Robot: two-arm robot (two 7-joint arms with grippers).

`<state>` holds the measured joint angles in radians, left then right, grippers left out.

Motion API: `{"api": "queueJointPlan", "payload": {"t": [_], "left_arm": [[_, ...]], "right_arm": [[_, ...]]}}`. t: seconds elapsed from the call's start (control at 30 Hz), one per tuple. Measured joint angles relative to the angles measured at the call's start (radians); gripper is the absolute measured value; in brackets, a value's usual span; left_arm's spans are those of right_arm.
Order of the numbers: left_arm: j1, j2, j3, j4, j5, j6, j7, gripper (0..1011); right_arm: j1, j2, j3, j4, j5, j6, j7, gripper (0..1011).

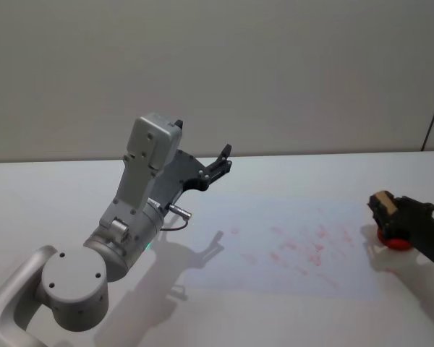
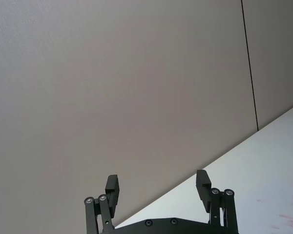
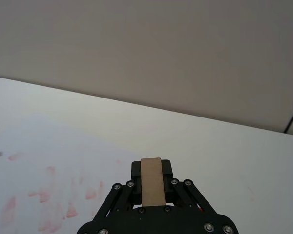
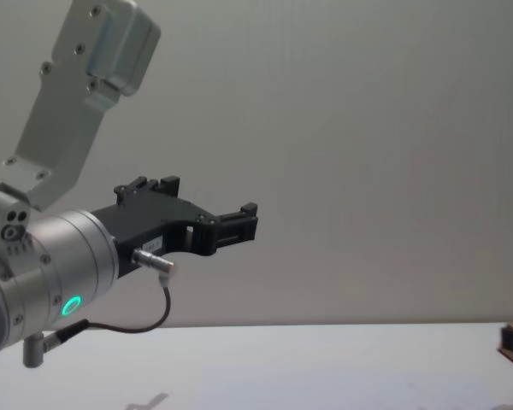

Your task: Use the one hand to pick up the stamp and affix it onto the A4 paper.

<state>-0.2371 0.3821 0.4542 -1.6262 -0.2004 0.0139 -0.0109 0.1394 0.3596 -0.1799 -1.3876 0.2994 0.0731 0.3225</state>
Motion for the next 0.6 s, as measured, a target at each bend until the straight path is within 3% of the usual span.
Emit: {"api": "queueJointPlan", "payload": {"t": [0.27, 0.6], "left_arm": [[0.0, 0.0, 0.0, 0.0, 0.0, 0.0, 0.0, 1001], [0.0, 0.0, 0.0, 0.0, 0.0, 0.0, 0.0, 1001]], "right_arm": [[0.008, -0.025, -0.028, -0.021, -0.007, 0.004, 0.037, 219], [0.088, -0.091, -0.073, 0.066, -0.06, -0.012, 0.082, 219]]}}
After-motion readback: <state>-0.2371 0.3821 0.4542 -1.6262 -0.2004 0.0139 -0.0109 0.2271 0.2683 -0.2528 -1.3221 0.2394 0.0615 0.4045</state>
